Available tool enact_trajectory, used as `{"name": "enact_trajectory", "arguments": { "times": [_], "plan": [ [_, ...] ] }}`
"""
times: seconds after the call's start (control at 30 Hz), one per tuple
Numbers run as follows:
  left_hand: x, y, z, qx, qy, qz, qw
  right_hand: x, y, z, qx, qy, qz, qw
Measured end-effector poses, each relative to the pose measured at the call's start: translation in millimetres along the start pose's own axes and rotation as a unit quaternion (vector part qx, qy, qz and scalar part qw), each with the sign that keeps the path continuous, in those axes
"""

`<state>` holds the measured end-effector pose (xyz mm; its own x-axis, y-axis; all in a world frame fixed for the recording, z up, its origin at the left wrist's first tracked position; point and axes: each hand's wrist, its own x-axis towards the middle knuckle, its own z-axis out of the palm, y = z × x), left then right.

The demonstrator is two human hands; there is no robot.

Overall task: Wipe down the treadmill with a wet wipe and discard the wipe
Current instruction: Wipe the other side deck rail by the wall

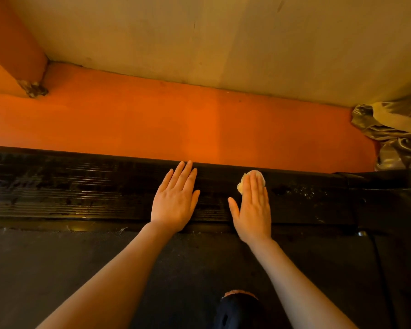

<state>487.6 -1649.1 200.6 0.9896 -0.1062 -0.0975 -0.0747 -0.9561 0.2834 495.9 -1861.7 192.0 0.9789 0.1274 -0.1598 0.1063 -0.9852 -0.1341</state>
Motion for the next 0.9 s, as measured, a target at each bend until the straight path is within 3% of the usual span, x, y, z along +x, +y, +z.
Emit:
{"name": "enact_trajectory", "arguments": {
  "times": [0.2, 0.37, 0.5, 0.77, 0.9],
  "plan": [
    [15.4, 44.6, 10.1, -0.024, -0.002, 0.036, 0.999, -44.5, 4.2, 7.5, 0.013, 0.002, -0.011, 1.0],
    [24.1, 68.0, 16.4, -0.013, -0.01, 0.04, 0.999, -14.3, 27.3, 2.1, 0.015, -0.006, -0.015, 1.0],
    [31.8, 76.0, 19.0, 0.008, -0.012, 0.017, 1.0, 7.5, 40.0, -3.1, 0.008, -0.005, -0.024, 1.0],
    [31.6, 84.7, 21.6, 0.012, -0.005, -0.007, 1.0, -65.6, 46.2, 15.9, 0.039, 0.023, -0.011, 0.999],
    [31.3, 84.5, 22.7, 0.022, -0.002, -0.007, 1.0, -48.8, 54.3, 9.2, 0.069, 0.026, -0.022, 0.997]
  ]
}}
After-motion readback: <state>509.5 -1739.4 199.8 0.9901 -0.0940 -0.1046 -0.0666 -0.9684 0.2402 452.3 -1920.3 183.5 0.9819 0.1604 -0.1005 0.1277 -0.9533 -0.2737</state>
